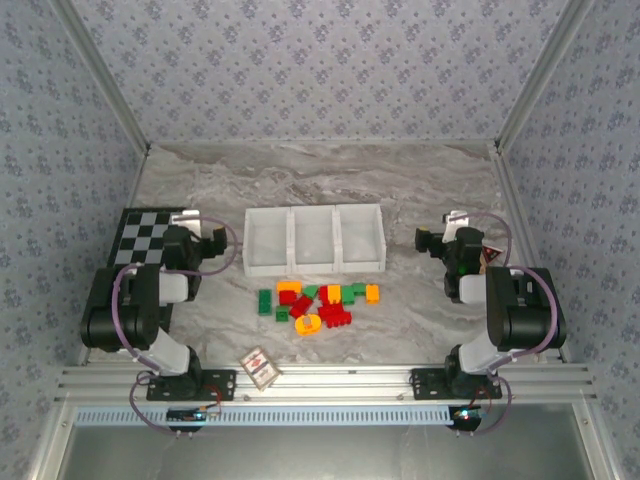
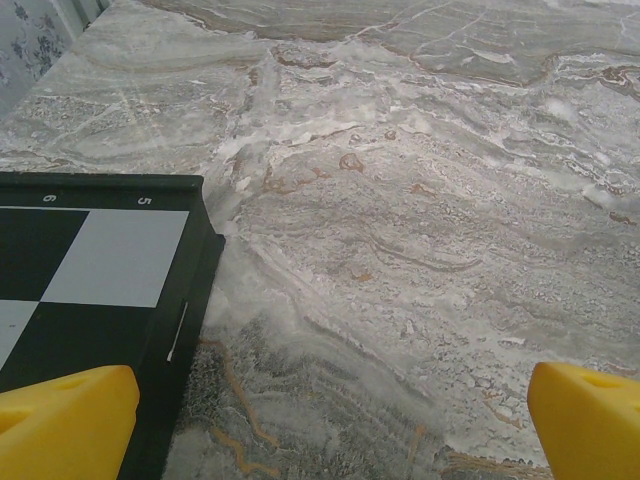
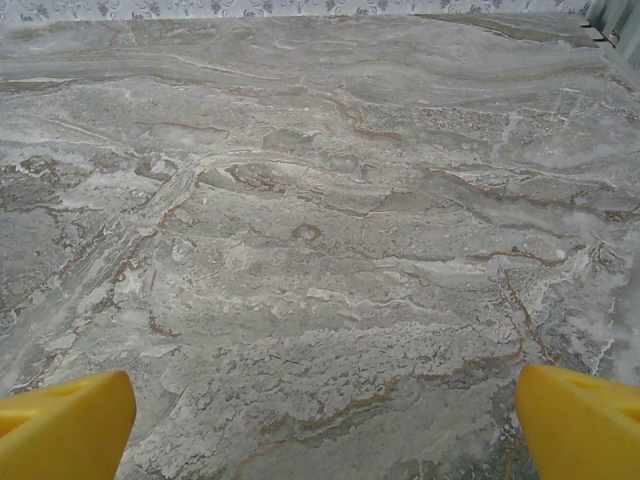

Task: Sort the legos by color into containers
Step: Pick up the lego from the center of the table.

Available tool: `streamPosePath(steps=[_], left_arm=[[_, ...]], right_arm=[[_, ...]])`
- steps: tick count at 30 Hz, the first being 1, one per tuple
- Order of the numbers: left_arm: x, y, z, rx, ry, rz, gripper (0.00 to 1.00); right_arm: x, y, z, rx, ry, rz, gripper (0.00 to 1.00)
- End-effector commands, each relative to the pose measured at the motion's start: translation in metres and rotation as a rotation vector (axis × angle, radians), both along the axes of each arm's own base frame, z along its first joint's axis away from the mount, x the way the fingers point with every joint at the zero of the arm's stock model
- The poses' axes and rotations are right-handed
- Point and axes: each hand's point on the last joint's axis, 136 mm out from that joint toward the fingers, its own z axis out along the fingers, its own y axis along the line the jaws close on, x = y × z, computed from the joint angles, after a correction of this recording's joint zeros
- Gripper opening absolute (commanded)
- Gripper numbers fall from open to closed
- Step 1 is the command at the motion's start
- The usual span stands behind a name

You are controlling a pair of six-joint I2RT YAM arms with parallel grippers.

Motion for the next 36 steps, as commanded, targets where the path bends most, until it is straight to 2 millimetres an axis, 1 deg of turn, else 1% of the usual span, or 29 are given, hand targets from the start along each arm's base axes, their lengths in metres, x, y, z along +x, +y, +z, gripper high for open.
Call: streamPosePath(steps=[1, 3, 4, 5, 6, 8, 9, 10, 11, 12, 13, 16, 18, 20, 22, 23, 25, 27, 30, 31, 33, 36], left_arm=[[0.007, -0.001, 0.011, -0.013, -0.028, -0.006, 1.00], [0.008, -0.004, 0.014, 0.009, -0.036, -0.012, 1.00], [0.007, -0.012, 0.017, 0.022, -0.035, -0.046, 1.00], [0.004, -0.017, 0.024, 0.033, -0.045, -0.069, 1.00], [-0.001, -0.017, 0.033, 0.043, -0.068, -0.059, 1.00], [-0.012, -0.027, 0.054, 0.064, -0.079, -0.070, 1.00], [-0.018, -0.032, 0.066, 0.054, -0.078, -0.068, 1.00], [-0.022, -0.039, 0.083, 0.020, -0.094, -0.062, 1.00], [-0.027, -0.045, 0.093, -0.014, -0.088, -0.057, 1.00], [-0.034, -0.052, 0.105, -0.044, -0.075, -0.057, 1.00], [-0.040, -0.056, 0.116, -0.068, -0.066, -0.041, 1.00], [-0.060, -0.073, 0.140, -0.110, -0.001, -0.057, 1.00], [-0.074, -0.082, 0.149, -0.118, 0.069, -0.088, 1.00], [-0.089, -0.091, 0.149, -0.139, 0.170, -0.120, 1.00], [-0.109, -0.101, 0.141, -0.179, 0.287, -0.169, 1.00], [-0.118, -0.107, 0.136, -0.199, 0.337, -0.198, 1.00], [-0.141, -0.118, 0.121, -0.247, 0.444, -0.259, 1.00], [-0.160, -0.124, 0.108, -0.282, 0.515, -0.288, 0.99], [-0.178, -0.125, 0.093, -0.305, 0.556, -0.286, 1.00], [-0.180, -0.126, 0.093, -0.301, 0.544, -0.290, 1.00], [-0.183, -0.136, 0.100, -0.303, 0.506, -0.345, 1.00], [-0.187, -0.143, 0.104, -0.309, 0.477, -0.389, 1.00]], right_arm=[[0.006, -0.004, 0.007, -0.003, -0.014, -0.012, 1.00], [0.006, -0.005, 0.007, -0.008, -0.017, -0.016, 1.00], [0.006, -0.004, 0.008, -0.013, -0.020, -0.017, 1.00], [0.005, -0.007, 0.009, -0.030, -0.028, -0.047, 1.00], [0.003, -0.011, 0.014, -0.053, -0.044, -0.089, 1.00], [-0.005, -0.011, 0.031, -0.102, -0.088, -0.131, 1.00], [-0.010, -0.014, 0.043, -0.125, -0.099, -0.169, 1.00], [-0.015, -0.021, 0.056, -0.134, -0.091, -0.230, 1.00], [-0.019, -0.023, 0.066, -0.083, -0.073, -0.268, 1.00], [-0.027, -0.026, 0.070, 0.024, -0.013, -0.308, 1.00], [-0.032, -0.029, 0.080, 0.136, 0.019, -0.339, 1.00], [-0.049, -0.033, 0.102, 0.359, 0.062, -0.388, 1.00], [-0.057, -0.023, 0.112, 0.479, 0.103, -0.353, 1.00], [-0.061, -0.007, 0.122, 0.576, 0.146, -0.289, 1.00], [-0.070, 0.027, 0.116, 0.655, 0.287, -0.180, 0.98], [-0.076, 0.041, 0.111, 0.671, 0.358, -0.143, 0.97], [-0.095, 0.072, 0.099, 0.630, 0.503, -0.061, 0.95], [-0.118, 0.092, 0.087, 0.530, 0.601, -0.031, 0.95], [-0.149, 0.111, 0.073, 0.412, 0.697, -0.015, 0.93], [-0.157, 0.115, 0.069, 0.380, 0.719, -0.010, 0.92], [-0.172, 0.121, 0.059, 0.324, 0.766, -0.029, 0.90], [-0.187, 0.129, 0.039, 0.236, 0.835, -0.038, 0.89]])
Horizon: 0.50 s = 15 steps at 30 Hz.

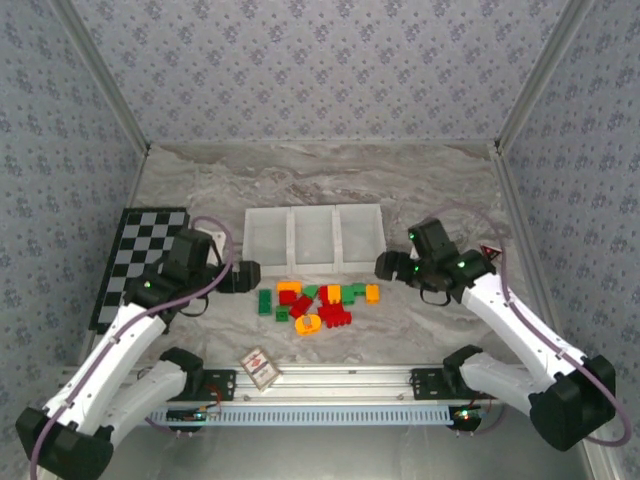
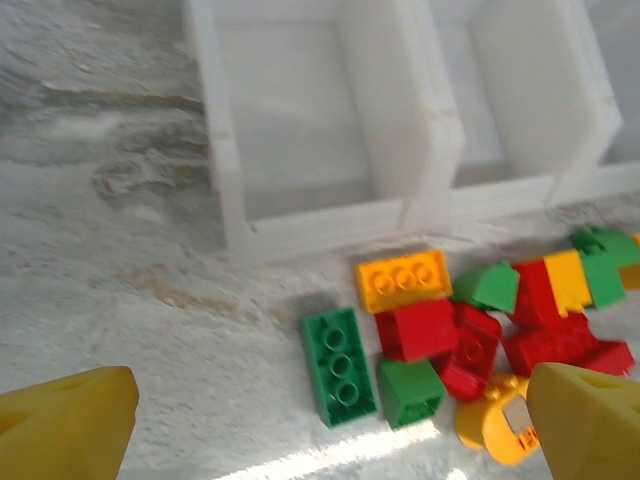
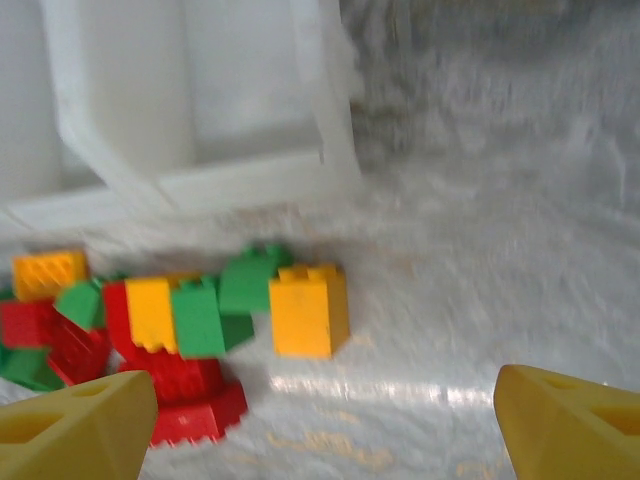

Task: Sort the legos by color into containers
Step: Pick up the lego from the center of the table.

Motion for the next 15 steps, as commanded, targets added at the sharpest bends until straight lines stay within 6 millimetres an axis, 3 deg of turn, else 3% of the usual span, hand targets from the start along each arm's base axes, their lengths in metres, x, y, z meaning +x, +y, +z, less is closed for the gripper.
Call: streamPosePath(steps=[1, 6, 15], left_arm=[[-0.010, -0.010, 0.009, -0.046, -0.013, -0.042, 1.00], [-0.017, -0.016, 0.018, -0.050, -0.065, -0.088, 1.00], [-0.024, -0.011, 0.035, -0.050, -0.171, -0.086, 1.00]], right_arm=[[-0.023, -0.014, -0.025, -0.148, 0.125, -0.054, 0.88], [-0.028, 0.011, -0.050, -0.211, 0.202, 0.034, 0.85], [-0.012, 0.041, -0.062, -0.319, 0.249, 0.151, 0.80]])
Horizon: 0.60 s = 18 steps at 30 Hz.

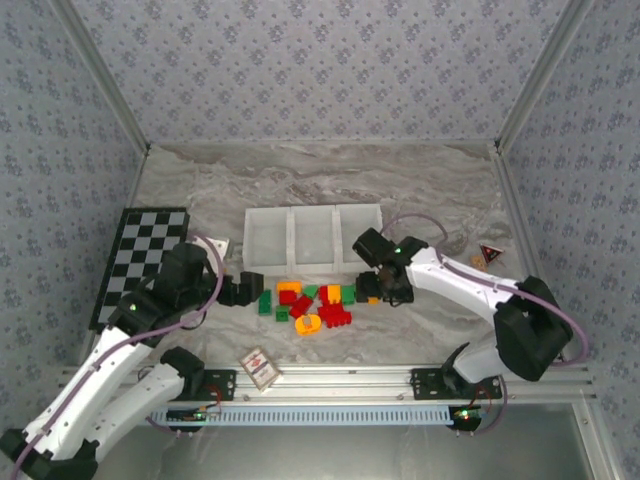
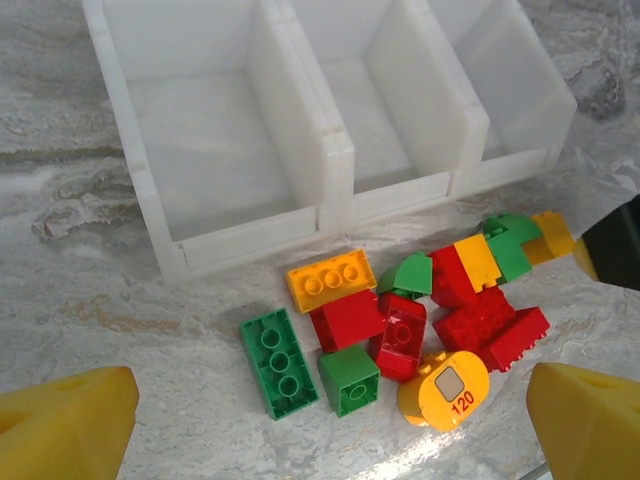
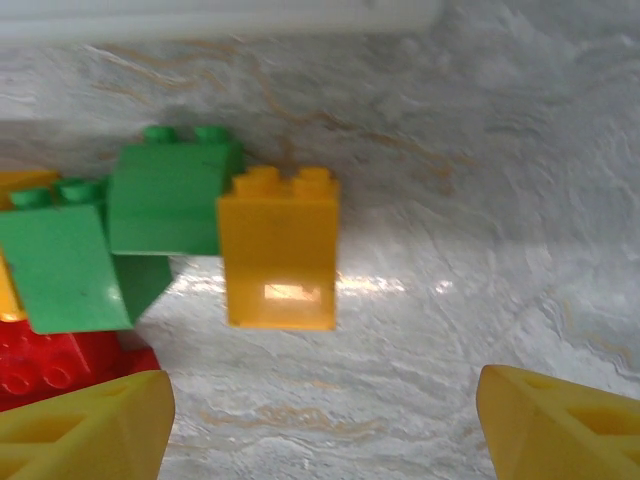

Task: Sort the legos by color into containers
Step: Pick up the lego from the center of the table.

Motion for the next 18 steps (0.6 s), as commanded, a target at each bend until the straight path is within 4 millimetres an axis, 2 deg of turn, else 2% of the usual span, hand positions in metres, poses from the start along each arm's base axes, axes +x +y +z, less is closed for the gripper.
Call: streamPosePath(steps=[1, 9, 18], left_arm=[[-0.001, 0.005, 0.004, 0.002, -0.039, 0.021, 1.00], [-0.004, 0.005, 0.009, -0.005, -0.073, 0.015, 1.00], [-0.003, 0.004, 0.009, -0.008, -0.075, 0.014, 1.00]], right_arm=[[0.006, 0.004, 0.003, -0.042, -0.001, 0.041, 0.79], [0.007, 0.013, -0.009, -0.074, 0.042, 0.086, 0.73], [-0.002, 0.009, -0.022, -0.100, 0.085, 0.104, 0.66]])
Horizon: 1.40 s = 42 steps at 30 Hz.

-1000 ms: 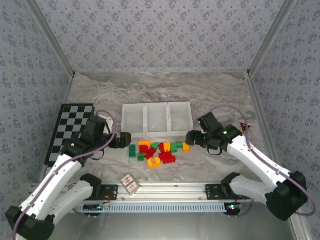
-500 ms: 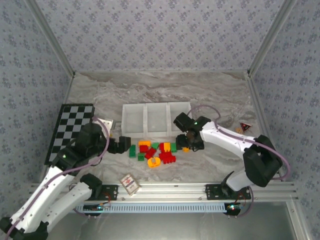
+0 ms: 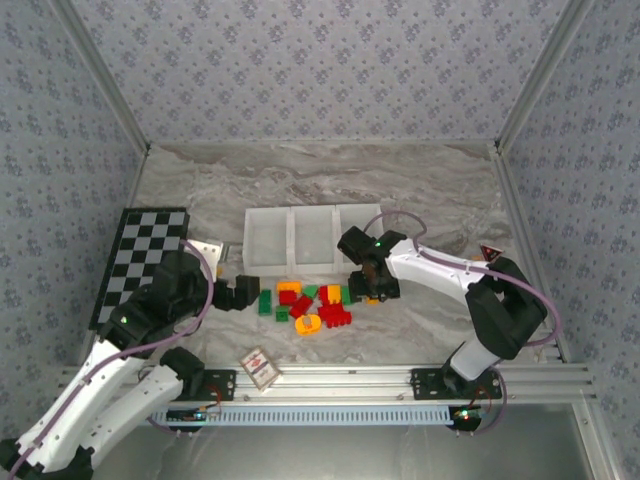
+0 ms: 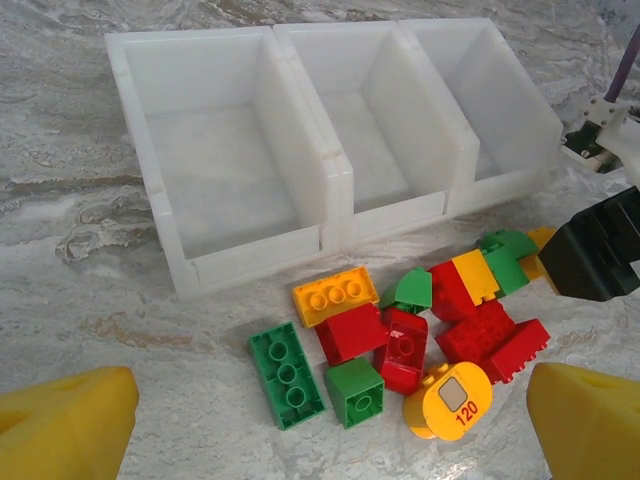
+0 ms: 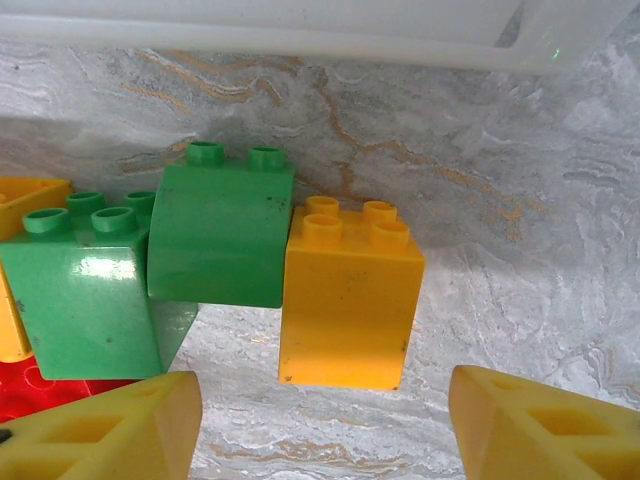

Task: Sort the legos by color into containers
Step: Pick up the lego from the center of the table.

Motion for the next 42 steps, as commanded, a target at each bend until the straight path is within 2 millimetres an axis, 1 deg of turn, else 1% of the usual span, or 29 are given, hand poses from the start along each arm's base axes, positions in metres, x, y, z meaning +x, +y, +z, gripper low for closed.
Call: streamPosePath(steps=[1, 10, 15, 24, 27, 29, 30, 32, 36, 38, 40, 41, 42], left_arm=[[0.001, 0.000, 0.003, -0.010, -0.017, 0.006, 1.00], [0.001, -0.001, 0.002, -0.012, -0.014, 0.002, 1.00], [0.001, -0.002, 0.002, -0.014, -0.015, 0.000, 1.00], [0.001, -0.003, 0.001, -0.015, -0.010, -0.004, 1.00], [0.000, -0.003, 0.001, -0.016, -0.009, -0.006, 1.00], [0.000, -0.004, 0.000, -0.014, -0.009, -0.010, 1.00], [0.000, -0.004, 0.000, -0.013, -0.009, -0.008, 1.00], [-0.001, -0.004, 0.000, -0.010, -0.009, -0.011, 1.00], [-0.002, -0.005, 0.000, -0.011, -0.010, -0.015, 1.00], [-0.002, -0.005, 0.000, -0.008, -0.011, -0.014, 1.00], [-0.002, -0.005, 0.000, -0.008, -0.012, -0.014, 1.00], [-0.002, -0.005, 0.001, -0.008, -0.013, -0.016, 1.00], [-0.002, -0.005, 0.001, -0.007, -0.014, -0.014, 1.00]], right_arm=[[-0.009, -0.006, -0.007, -0.043, 0.042, 0.022, 0.65], [-0.003, -0.010, -0.019, -0.083, 0.038, 0.017, 0.58], [0.000, -0.013, -0.024, -0.104, 0.031, 0.012, 0.52], [0.001, -0.024, -0.023, -0.123, 0.001, -0.017, 0.43], [0.004, -0.027, -0.020, -0.121, -0.021, -0.028, 0.37], [0.006, -0.028, -0.017, -0.117, -0.038, -0.026, 0.36], [0.007, -0.028, -0.014, -0.113, -0.052, -0.026, 0.34], [0.011, -0.028, -0.009, -0.105, -0.086, -0.018, 0.33], [0.011, -0.031, 0.005, -0.099, -0.114, -0.014, 0.32], [0.013, -0.036, 0.020, -0.103, -0.146, -0.019, 0.32], [0.017, -0.037, 0.040, -0.092, -0.193, -0.025, 0.31], [0.020, -0.035, 0.050, -0.071, -0.216, -0.029, 0.31], [0.022, -0.032, 0.059, -0.054, -0.235, 0.012, 0.31]])
